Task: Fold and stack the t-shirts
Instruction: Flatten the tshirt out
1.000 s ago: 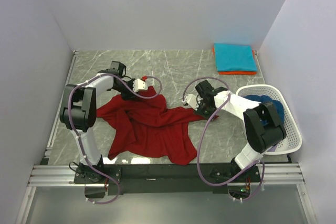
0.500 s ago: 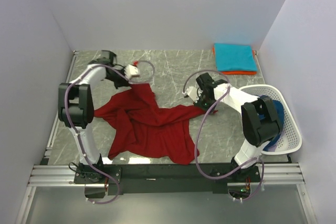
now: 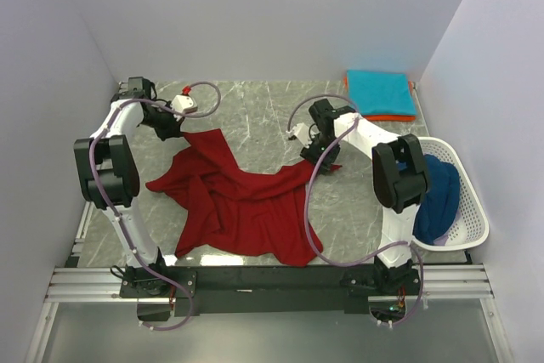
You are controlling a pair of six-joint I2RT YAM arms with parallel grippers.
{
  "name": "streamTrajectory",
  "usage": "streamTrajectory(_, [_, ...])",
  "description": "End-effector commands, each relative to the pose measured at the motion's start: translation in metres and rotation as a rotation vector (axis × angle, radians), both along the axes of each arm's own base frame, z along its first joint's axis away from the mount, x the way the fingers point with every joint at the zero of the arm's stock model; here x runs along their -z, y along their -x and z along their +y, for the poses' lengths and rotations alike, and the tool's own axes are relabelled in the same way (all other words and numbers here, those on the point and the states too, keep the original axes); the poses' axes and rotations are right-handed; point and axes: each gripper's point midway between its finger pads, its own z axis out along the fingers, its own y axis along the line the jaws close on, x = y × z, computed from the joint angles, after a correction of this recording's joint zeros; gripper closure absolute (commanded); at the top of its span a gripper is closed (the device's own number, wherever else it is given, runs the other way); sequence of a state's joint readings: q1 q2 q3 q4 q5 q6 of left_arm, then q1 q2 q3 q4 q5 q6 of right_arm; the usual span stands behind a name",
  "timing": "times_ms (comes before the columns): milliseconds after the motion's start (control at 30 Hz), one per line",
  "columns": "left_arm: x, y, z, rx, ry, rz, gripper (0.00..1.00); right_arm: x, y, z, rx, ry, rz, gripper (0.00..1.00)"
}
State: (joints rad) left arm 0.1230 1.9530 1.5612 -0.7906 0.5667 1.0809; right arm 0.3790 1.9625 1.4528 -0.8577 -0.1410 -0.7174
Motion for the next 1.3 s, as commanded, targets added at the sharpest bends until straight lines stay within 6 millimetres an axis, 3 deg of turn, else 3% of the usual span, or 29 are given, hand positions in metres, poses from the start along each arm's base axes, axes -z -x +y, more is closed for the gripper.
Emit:
streamTrajectory(0, [-0.008,-0.007,0.0,-0.019,0.024,0.002,0.99,-0.008,0.0,-0.017,-0.001,0.005,0.015,0.49])
streamTrajectory(200, [0.001,-0.006,0.002,-0.023,0.019,0.02,0.99,-0.007,-0.005,-0.039,-0.006,0.029,-0.023,0.47])
streamTrajectory(700, [0.011,-0.005,0.01,-0.04,0.004,0.033,0.99,0.015,-0.011,-0.045,-0.061,0.065,-0.072,0.48])
streamTrajectory(800, [0.011,-0.006,0.012,-0.055,0.006,0.039,0.99,0.022,-0.018,-0.045,-0.052,0.082,-0.071,0.62])
streamTrajectory(833, [0.008,-0.007,0.012,-0.058,0.01,0.038,0.99,0.024,-0.021,-0.046,-0.045,0.085,-0.079,0.81])
streamTrajectory(900, [0.002,-0.008,0.017,-0.09,0.029,0.046,0.99,0.023,-0.026,-0.047,-0.029,0.087,-0.093,0.99])
streamTrajectory(1000, [-0.019,-0.017,0.034,-0.176,0.059,0.036,0.99,-0.001,-0.04,-0.051,0.019,0.059,-0.144,1.0])
streamTrajectory(1033, [-0.035,-0.026,0.042,-0.205,0.061,-0.001,0.99,-0.011,-0.043,-0.056,0.045,0.047,-0.15,1.0])
streamTrajectory(1100, [-0.056,-0.034,0.062,-0.302,0.091,-0.031,0.99,-0.046,-0.063,-0.056,0.09,0.009,-0.227,1.0])
streamTrajectory(1133, [-0.079,-0.041,0.068,-0.329,0.102,-0.085,0.99,-0.058,-0.067,-0.06,0.112,0.0,-0.241,1.0])
streamTrajectory(1167, [-0.09,-0.043,0.078,-0.368,0.112,-0.109,1.0,-0.083,-0.08,-0.062,0.135,-0.021,-0.302,1.0])
streamTrajectory(1233, [-0.122,-0.05,0.086,-0.43,0.136,-0.181,1.0,-0.108,-0.09,-0.064,0.167,-0.036,-0.358,1.0])
streamTrajectory(1267, [-0.132,-0.051,0.093,-0.459,0.142,-0.208,1.0,-0.13,-0.099,-0.066,0.182,-0.038,-0.419,1.0])
